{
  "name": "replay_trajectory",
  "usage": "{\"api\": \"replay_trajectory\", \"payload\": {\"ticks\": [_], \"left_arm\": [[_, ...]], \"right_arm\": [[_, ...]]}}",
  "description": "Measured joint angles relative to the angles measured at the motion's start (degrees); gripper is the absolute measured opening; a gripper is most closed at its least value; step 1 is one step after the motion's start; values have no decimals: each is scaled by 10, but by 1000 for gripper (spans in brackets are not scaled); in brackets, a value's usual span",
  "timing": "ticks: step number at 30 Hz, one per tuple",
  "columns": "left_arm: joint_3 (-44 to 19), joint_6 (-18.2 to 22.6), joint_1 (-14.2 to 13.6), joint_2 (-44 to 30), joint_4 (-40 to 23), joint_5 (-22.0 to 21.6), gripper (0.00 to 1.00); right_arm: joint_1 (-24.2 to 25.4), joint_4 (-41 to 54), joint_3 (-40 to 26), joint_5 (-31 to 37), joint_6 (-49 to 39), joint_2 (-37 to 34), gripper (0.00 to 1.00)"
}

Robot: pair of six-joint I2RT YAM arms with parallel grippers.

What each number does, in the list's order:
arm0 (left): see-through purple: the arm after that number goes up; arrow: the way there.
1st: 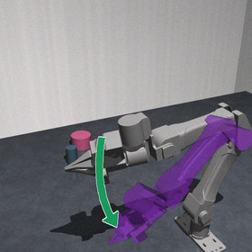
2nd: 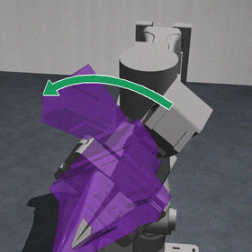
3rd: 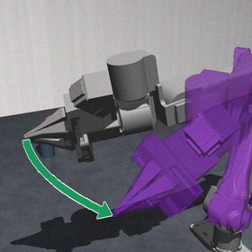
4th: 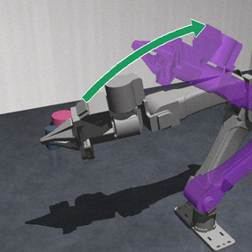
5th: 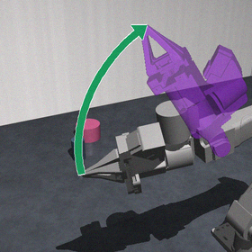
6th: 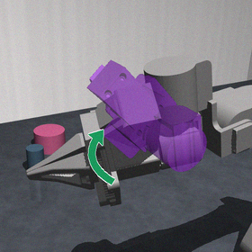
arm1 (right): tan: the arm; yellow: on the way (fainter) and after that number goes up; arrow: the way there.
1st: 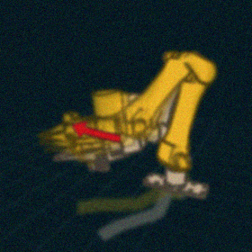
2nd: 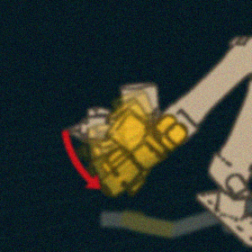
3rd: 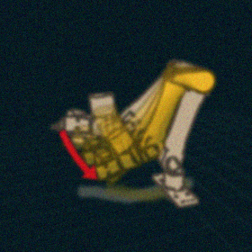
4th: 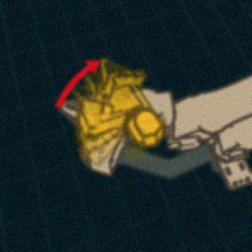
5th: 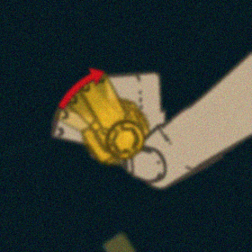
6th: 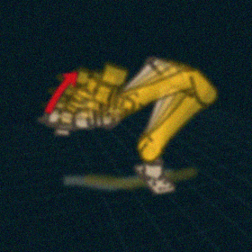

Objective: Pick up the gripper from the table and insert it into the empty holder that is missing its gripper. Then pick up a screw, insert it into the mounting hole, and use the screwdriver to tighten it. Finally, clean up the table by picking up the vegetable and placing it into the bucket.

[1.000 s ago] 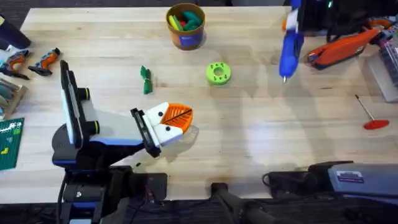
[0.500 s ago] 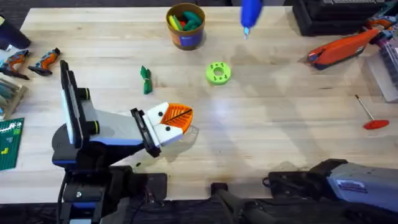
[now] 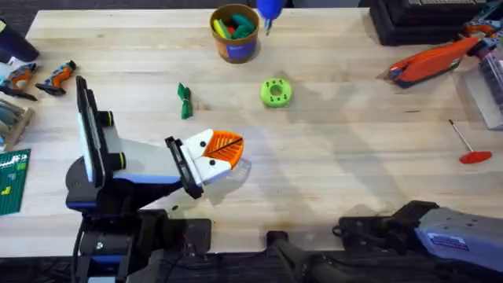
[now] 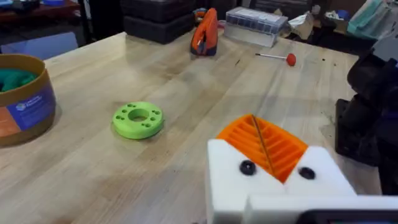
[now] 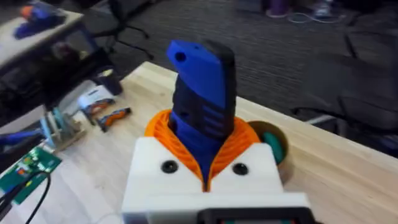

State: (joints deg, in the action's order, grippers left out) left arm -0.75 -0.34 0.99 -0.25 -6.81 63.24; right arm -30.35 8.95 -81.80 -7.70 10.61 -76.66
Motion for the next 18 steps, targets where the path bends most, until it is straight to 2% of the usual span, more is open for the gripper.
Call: {"api": "replay_trajectory", "payload": {"ticks": [7,18], "left_arm": [[0,0,0,0,0,0,13],[0,0,0,0,0,0,13]], "right_arm": [[0,-175,120,-93,28,-3,27],[0,-448,260,-200,88,-3,27]]}}
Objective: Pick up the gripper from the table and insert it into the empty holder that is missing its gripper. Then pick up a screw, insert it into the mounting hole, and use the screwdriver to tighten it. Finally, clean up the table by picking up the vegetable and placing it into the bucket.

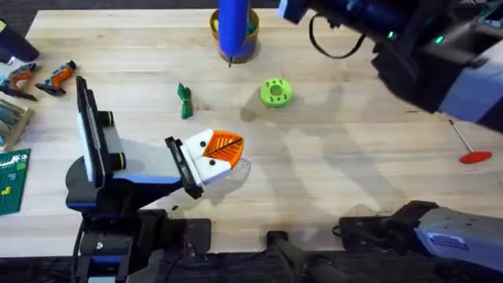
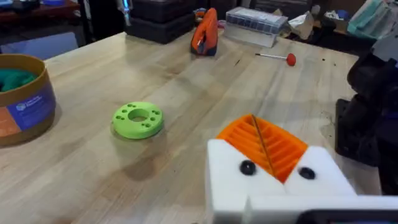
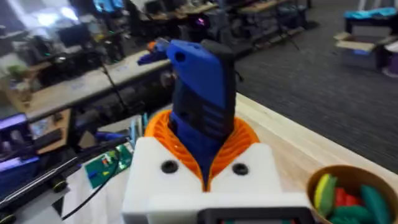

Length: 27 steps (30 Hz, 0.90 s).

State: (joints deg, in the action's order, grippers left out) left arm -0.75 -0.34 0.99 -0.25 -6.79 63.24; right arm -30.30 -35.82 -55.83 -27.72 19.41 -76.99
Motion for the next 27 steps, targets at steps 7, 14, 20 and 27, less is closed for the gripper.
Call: {"api": "replay_trajectory", "payload": {"ticks": [7,14,20,27], "left_arm": [[0,0,0,0,0,0,13],[0,0,0,0,0,0,13],[0,0,0,0,0,0,13],[0,0,0,0,0,0,13]], "right_arm": [[0,-131,58,-76,39,0,27],[0,-204,59,-189,52,0,27],[-23,-218,59,-230,57,-3,27],[-51,-264,59,-253,59,-36,27]]}}
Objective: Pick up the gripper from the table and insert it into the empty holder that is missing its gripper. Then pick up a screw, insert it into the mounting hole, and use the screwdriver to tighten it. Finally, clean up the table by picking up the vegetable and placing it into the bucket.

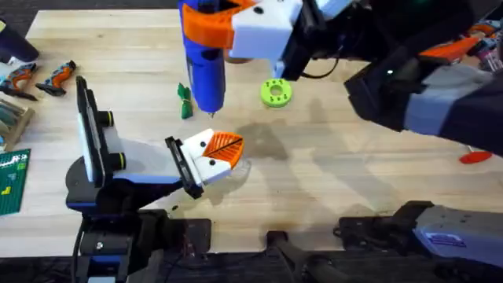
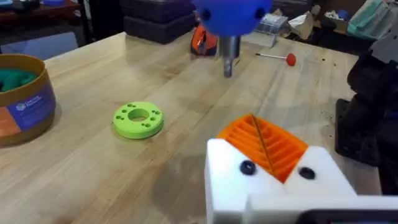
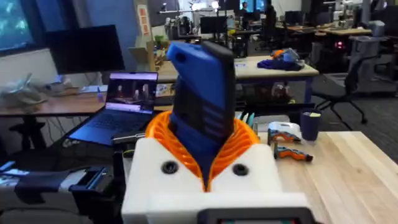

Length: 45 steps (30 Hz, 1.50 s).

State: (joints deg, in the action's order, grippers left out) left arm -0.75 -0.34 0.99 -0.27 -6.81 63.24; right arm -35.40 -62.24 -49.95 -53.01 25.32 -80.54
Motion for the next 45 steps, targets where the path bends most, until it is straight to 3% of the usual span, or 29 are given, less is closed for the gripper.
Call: {"api": "replay_trajectory", "payload": {"ticks": [25,45], "left_arm": [[0,0,0,0,0,0,13],[0,0,0,0,0,0,13]], "right_arm": [[-51,-147,19,-53,0,-60,27],[-54,-150,20,-81,0,-81,27]]}}
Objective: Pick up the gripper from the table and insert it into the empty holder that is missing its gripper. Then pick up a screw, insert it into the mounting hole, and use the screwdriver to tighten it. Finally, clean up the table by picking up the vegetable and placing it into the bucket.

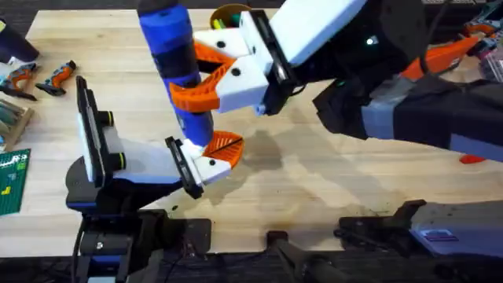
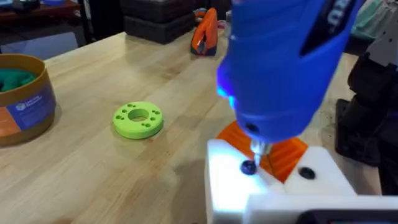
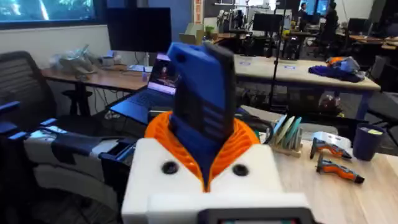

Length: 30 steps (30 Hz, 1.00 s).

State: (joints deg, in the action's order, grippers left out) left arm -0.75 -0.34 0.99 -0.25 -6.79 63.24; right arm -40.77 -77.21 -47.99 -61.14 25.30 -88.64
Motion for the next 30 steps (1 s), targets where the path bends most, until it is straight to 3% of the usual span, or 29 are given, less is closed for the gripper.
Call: {"api": "replay_trajectory", "payload": {"ticks": [30], "left_arm": [[0,-1,0,0,0,0,13]], "right_arm": [[-1,-11,0,0,-4,-5,27]]}}
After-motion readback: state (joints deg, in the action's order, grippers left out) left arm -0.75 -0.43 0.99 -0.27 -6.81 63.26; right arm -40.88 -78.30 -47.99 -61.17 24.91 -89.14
